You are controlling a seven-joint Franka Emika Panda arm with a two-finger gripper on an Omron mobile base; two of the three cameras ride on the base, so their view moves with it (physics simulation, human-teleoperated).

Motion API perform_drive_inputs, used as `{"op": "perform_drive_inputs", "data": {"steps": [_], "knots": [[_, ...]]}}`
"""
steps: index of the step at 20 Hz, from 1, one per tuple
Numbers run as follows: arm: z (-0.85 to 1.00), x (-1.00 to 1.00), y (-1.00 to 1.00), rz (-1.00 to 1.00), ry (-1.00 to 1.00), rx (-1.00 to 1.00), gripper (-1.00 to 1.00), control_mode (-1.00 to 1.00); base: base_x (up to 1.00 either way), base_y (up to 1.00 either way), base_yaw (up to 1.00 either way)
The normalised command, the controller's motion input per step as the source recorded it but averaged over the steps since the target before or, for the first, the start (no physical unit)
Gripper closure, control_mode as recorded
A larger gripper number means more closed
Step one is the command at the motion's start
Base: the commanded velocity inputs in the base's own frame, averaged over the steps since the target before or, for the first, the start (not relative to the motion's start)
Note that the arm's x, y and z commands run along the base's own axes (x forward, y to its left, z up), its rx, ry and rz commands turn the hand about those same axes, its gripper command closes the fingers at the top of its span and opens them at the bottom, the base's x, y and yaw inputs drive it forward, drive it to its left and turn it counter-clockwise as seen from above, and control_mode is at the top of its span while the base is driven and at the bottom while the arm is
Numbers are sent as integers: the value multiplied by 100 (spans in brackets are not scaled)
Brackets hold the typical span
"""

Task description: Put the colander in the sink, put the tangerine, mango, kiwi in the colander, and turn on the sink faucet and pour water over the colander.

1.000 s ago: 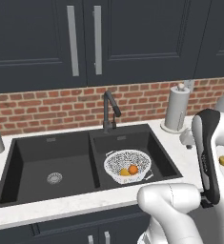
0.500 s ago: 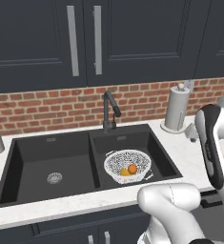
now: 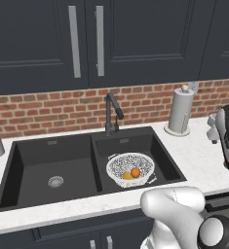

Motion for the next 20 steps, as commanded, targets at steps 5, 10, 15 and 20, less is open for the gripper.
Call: {"op": "perform_drive_inputs", "data": {"steps": [5, 10, 15, 20], "knots": [[-38, 1, -82, 0, 0, -1, -100, -100, 0, 0, 0], [-39, 4, -51, 0, 0, -4, -100, -100, 0, 0, 0], [-35, 12, -25, 0, 2, -6, -100, -100, 0, 0, 0], [-38, 13, -6, 0, 2, -5, -100, -100, 0, 0, 0]]}}
